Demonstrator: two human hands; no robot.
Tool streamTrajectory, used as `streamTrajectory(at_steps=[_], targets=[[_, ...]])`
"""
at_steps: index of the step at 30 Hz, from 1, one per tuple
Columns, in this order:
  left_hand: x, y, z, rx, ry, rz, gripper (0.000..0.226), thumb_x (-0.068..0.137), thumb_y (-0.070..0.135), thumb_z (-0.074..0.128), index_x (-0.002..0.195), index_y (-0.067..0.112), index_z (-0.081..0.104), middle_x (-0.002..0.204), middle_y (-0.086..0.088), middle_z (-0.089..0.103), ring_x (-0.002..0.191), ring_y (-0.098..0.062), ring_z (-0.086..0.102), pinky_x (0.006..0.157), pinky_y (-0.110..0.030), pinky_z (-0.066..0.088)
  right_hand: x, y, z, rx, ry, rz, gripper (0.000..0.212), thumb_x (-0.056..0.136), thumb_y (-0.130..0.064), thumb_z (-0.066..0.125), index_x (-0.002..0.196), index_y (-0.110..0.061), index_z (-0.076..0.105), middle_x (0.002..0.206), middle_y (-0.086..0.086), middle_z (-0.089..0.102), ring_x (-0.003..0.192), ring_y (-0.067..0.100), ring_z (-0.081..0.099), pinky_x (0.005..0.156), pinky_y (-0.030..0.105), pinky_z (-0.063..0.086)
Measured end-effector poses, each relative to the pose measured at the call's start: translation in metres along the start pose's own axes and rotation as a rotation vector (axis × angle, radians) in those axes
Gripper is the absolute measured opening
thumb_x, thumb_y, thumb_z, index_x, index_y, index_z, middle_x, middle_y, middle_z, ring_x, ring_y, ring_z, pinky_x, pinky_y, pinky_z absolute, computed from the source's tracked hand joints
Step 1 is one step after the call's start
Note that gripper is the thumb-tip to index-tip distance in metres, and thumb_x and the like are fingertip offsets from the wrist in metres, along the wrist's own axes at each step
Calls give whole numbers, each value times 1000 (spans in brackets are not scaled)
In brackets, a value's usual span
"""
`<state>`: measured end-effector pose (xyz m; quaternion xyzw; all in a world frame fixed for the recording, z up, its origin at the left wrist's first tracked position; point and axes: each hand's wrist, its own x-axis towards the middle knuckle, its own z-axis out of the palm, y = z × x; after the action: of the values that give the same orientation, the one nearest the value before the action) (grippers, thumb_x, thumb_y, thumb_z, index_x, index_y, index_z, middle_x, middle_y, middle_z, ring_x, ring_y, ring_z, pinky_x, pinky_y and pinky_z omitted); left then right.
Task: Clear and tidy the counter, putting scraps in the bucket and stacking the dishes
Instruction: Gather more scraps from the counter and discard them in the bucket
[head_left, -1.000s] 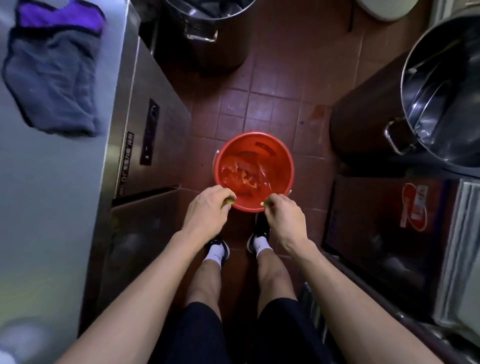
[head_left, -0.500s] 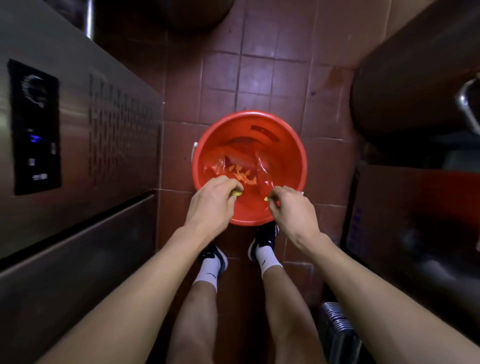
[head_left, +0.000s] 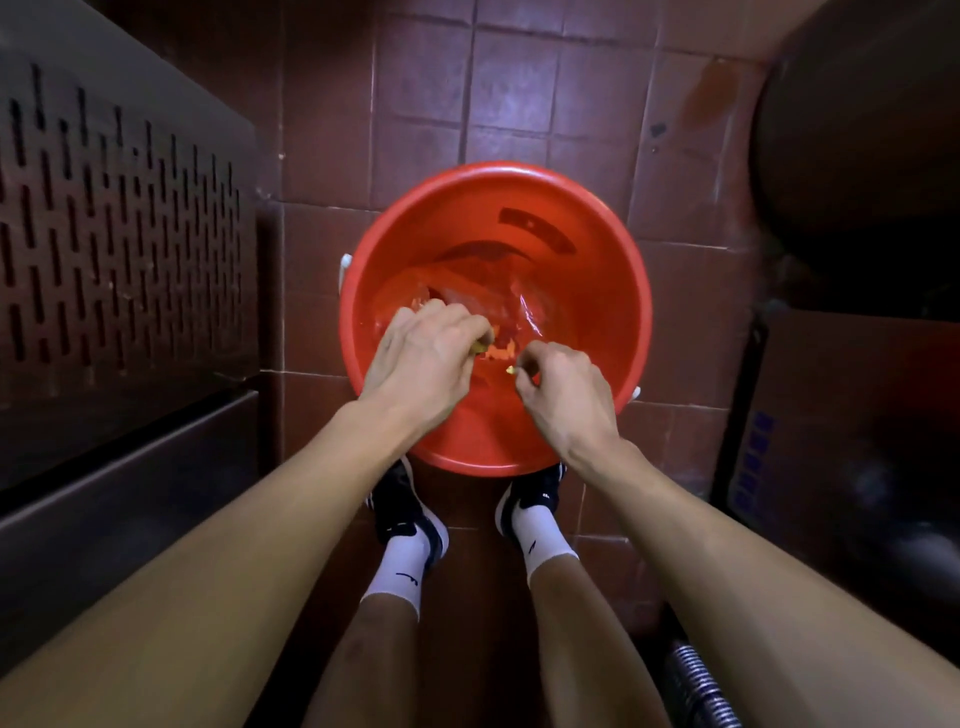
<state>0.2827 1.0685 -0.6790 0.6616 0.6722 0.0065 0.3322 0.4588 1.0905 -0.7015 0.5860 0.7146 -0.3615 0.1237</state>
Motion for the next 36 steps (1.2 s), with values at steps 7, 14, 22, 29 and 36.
streamTrajectory(at_steps=[7, 14, 22, 29, 36], targets=[[3, -9, 20, 75, -41, -2, 27, 91, 21, 55, 116, 26, 63, 114, 7, 61, 112, -20, 48, 90, -35, 32, 8, 10, 13, 13, -15, 0, 13, 94, -24, 55, 102, -22, 65, 103, 2, 67, 95, 29, 63, 73, 41, 53], [-18, -3, 9, 93, -35, -5, 28, 96, 29, 50, 121, 25, 61, 120, 6, 61, 116, -19, 48, 95, -39, 35, -7, 0, 1, -30, -43, -14, 30, 97, -25, 53, 125, -21, 62, 125, 2, 64, 117, 27, 53, 93, 42, 47], [-63, 19, -30, 52, 42, -66, 30, 95, 31, 51, 123, 25, 60, 123, 8, 60, 120, -18, 48, 100, -39, 33, -44, -29, -39, -139, -112, -43, 40, 98, -27, 52, 137, -21, 56, 139, 1, 58, 126, 28, 48, 102, 44, 43], [-129, 38, -109, -59, 49, -196, 34, 97, 31, 51, 130, 25, 57, 133, 7, 57, 126, -18, 45, 98, -38, 34, -105, -76, -104, -85, -98, -34, 36, 96, -24, 54, 130, -19, 62, 131, 5, 63, 120, 31, 54, 99, 45, 47], [-191, 67, -220, -34, -19, -243, 41, 99, 40, 47, 138, 26, 49, 141, 2, 53, 128, -24, 46, 105, -44, 36, -185, -147, -188, -64, 11, -51, 33, 92, -23, 57, 124, -20, 66, 123, 6, 69, 114, 30, 62, 94, 44, 51]])
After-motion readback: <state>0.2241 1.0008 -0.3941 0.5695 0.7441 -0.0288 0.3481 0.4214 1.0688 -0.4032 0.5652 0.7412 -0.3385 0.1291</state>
